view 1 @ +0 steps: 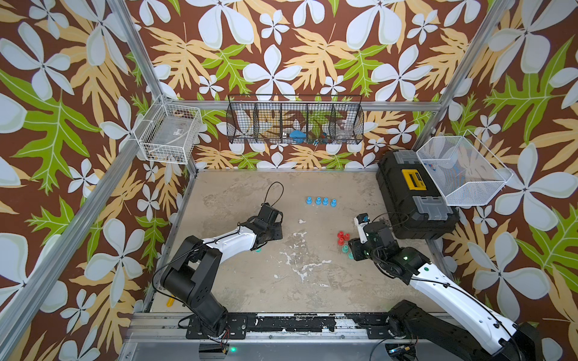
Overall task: Close the stamp cap
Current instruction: Move the cover to the center of the board.
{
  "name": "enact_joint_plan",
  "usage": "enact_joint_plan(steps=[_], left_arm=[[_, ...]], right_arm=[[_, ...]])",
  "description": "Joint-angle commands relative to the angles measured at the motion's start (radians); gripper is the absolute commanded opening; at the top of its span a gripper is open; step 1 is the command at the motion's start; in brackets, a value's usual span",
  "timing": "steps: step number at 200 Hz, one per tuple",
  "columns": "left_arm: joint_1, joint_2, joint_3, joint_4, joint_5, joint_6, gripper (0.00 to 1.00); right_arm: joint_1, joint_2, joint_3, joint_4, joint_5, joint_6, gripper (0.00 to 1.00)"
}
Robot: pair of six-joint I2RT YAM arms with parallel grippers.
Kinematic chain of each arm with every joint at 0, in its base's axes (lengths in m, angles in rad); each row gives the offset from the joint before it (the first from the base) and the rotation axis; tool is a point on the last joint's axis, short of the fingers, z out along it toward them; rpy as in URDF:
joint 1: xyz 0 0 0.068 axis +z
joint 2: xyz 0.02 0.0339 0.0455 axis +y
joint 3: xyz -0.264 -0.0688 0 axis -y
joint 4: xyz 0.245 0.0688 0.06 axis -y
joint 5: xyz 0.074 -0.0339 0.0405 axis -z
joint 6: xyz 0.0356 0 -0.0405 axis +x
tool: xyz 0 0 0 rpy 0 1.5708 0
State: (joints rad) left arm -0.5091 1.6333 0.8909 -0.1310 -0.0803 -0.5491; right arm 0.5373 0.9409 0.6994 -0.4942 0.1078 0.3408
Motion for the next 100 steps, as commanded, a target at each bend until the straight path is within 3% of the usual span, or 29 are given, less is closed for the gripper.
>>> enact_joint_plan(steps=[1,100], left_arm=[[0.003,0.024,0.016,0.019,-0.008,-0.007,0.56],[0.007,0.102,0.056,0.018,-0.058,-0.031,0.55]], right_arm=[[0.001,-0.003,0.0,0.017,0.002,0.014,0.43],[0.002,-0.01,-0.001,0.02,0.0,0.014,0.42]])
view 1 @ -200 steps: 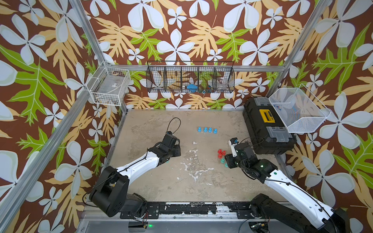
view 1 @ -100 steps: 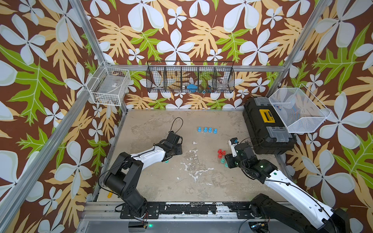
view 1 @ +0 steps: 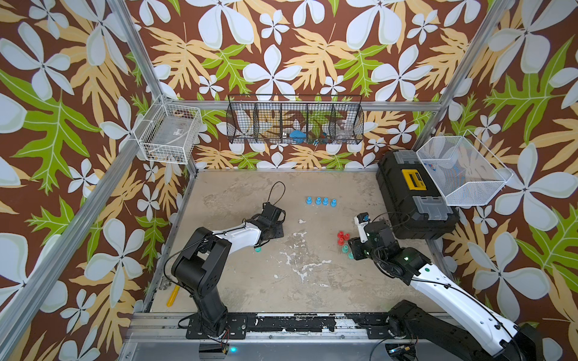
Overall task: Close the stamp cap
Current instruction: Move the cover to the center of the board.
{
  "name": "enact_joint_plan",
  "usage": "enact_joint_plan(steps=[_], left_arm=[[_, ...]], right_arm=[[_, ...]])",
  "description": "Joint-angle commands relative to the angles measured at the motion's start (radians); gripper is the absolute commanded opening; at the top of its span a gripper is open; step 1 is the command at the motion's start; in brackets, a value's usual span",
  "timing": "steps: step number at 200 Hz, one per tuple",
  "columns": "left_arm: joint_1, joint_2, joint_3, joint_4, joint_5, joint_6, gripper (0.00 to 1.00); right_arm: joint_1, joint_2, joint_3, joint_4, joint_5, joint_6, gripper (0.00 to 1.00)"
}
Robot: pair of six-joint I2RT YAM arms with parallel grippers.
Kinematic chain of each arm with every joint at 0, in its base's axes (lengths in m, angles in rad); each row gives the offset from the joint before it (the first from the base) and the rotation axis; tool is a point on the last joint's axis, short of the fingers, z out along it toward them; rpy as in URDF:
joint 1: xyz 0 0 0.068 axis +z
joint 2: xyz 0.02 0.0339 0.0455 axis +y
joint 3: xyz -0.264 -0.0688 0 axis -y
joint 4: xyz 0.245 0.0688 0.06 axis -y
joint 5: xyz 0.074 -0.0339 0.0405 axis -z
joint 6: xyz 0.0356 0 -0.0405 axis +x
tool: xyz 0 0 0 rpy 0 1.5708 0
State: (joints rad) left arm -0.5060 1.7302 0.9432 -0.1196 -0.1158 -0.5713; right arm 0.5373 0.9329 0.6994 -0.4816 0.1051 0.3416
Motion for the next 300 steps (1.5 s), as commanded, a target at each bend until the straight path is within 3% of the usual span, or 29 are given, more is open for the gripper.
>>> enact_joint_plan(steps=[1,109,144,222,300], left_arm=[[0.004,0.005,0.003,0.006,-0.022,-0.009,0.55],[-0.021,0.022,-0.037,0.014,0.017,-0.031,0.53],[-0.077,0.037,-0.029,0.016,0.015,-0.056,0.53],[-0.309,0.134,0.124,-0.007,-0.018,-0.13,0.52],[-0.334,0.127,0.172,-0.044,-0.041,-0.116,0.53]], right_arm=[[0.002,-0.002,-0.001,0.008,0.003,0.013,0.42],[0.001,-0.003,-0.003,0.013,0.007,0.014,0.41],[0.001,-0.006,-0.004,0.013,0.01,0.016,0.41],[0.001,-0.015,-0.006,0.015,0.014,0.018,0.41],[0.002,-0.02,-0.007,0.014,0.021,0.019,0.4]])
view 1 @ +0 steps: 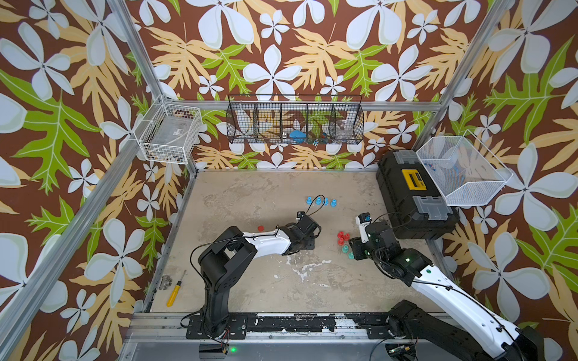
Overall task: Close the stamp cap
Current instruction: Move the cover to the center of the board.
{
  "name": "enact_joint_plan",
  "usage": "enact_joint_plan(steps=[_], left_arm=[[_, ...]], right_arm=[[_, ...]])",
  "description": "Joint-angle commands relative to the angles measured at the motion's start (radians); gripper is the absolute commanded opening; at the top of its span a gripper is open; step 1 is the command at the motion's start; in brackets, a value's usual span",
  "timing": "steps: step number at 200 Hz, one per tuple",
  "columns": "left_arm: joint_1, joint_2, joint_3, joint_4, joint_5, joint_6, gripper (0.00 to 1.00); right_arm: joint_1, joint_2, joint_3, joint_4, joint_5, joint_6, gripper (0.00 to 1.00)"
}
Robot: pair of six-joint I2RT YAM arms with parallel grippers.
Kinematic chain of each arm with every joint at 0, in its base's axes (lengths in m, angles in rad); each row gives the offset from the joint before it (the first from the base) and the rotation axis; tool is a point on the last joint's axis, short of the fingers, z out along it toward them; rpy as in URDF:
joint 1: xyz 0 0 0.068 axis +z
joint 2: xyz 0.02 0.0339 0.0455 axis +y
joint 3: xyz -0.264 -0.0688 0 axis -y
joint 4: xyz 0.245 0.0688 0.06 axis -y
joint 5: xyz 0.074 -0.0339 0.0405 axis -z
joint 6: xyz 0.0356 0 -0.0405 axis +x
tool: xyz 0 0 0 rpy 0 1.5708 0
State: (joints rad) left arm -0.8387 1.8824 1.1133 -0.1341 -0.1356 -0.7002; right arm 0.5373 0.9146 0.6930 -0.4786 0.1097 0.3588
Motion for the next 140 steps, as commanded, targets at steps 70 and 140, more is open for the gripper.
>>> enact_joint_plan(steps=[70,140], left_arm=[[-0.002,-0.123,-0.025,-0.055,-0.031,0.033,0.57],[0.0,-0.474,-0.156,-0.093,-0.051,0.097,0.58]], right_arm=[[0.001,-0.003,-0.001,0.011,0.023,0.003,0.4],[0.002,0.02,0.002,0.007,0.035,0.005,0.4]])
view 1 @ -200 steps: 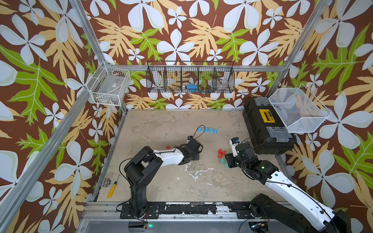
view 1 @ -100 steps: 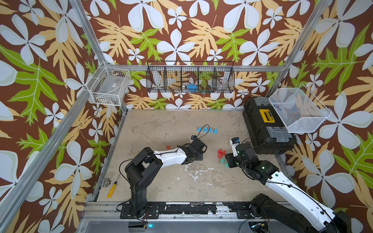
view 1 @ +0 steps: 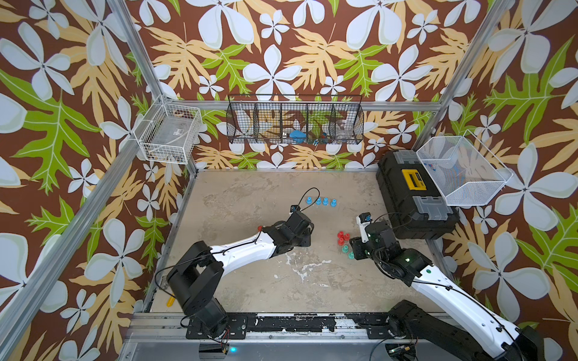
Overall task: Close the stamp cap
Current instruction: Move the cover to the center of the board, then pick up the stamp from the center of the board.
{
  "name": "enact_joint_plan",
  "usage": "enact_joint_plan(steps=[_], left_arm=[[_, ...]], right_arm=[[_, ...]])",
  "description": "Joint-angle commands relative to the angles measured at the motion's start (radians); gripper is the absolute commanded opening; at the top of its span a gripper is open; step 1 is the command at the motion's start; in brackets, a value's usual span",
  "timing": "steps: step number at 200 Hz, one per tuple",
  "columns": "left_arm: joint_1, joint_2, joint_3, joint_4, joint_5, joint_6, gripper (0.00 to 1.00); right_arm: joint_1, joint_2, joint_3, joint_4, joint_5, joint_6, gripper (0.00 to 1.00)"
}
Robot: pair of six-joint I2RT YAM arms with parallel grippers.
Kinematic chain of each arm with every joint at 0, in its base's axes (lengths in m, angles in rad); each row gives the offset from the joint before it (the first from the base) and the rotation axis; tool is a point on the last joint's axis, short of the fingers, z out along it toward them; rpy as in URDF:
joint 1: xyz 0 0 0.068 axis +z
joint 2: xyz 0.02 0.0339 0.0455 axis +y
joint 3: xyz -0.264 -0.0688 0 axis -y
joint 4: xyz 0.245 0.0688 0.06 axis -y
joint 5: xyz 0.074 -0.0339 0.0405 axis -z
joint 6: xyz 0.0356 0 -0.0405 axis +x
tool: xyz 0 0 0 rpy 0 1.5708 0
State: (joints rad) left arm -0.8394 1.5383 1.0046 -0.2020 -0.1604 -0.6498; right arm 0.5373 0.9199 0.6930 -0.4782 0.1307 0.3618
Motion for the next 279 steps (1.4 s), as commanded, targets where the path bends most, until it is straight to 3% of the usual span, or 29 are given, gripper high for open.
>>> enact_joint_plan(steps=[1,23,51,82,176,279], left_arm=[[0.0,-0.139,-0.051,-0.027,-0.027,0.048,0.58],[0.031,-0.326,-0.124,-0.071,-0.048,0.083,0.6],[0.138,-0.548,-0.203,-0.148,-0.032,0.13,0.61],[0.184,-0.678,-0.266,-0.228,-0.098,0.196,0.62],[0.189,-0.826,-0.353,-0.238,-0.159,0.214,0.64],[0.19,-0.83,-0.357,-0.24,-0.162,0.212,0.64]], right_arm=[[0.002,0.016,0.002,0.007,0.015,0.002,0.4],[0.0,0.055,0.011,-0.001,0.018,0.0,0.4],[-0.012,0.14,0.04,-0.017,0.019,-0.005,0.41],[-0.014,0.237,0.067,0.009,0.006,-0.012,0.42],[-0.041,0.56,0.307,-0.035,0.025,-0.101,0.43],[-0.077,0.746,0.341,0.018,0.002,-0.116,0.4]])
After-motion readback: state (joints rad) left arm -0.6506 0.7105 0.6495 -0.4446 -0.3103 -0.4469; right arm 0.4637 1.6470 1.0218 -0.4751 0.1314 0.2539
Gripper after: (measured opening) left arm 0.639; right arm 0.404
